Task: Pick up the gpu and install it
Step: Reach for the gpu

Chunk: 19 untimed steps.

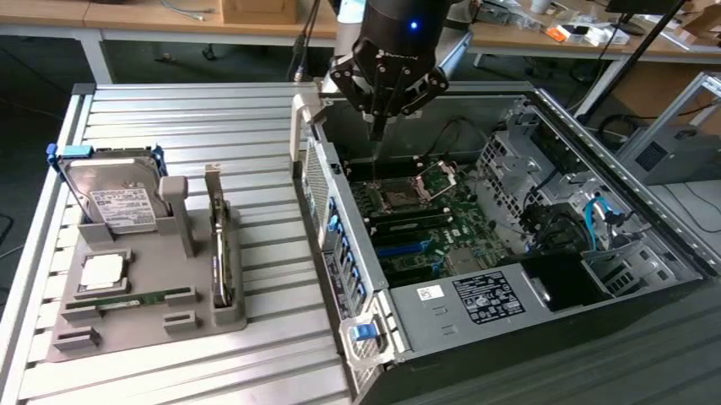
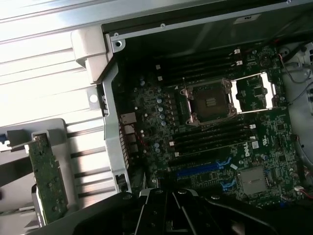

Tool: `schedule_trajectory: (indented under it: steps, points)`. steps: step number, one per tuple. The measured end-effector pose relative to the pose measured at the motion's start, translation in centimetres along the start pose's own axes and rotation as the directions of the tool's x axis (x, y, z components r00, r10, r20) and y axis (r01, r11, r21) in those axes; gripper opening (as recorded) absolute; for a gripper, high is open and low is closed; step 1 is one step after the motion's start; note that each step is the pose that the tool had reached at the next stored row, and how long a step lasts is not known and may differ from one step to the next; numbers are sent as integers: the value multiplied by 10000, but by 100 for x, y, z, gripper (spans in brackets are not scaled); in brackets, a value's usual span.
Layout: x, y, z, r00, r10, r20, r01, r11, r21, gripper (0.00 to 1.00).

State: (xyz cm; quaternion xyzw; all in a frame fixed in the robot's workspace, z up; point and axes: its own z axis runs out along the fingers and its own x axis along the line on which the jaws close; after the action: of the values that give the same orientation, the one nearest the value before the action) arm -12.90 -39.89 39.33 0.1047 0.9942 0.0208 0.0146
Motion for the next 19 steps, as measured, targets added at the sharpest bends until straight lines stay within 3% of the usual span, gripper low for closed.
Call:
schedule_trajectory:
  steps: [19]
  points:
    - [94,-21,-4,10000,-1,0,1,10000,1,11]
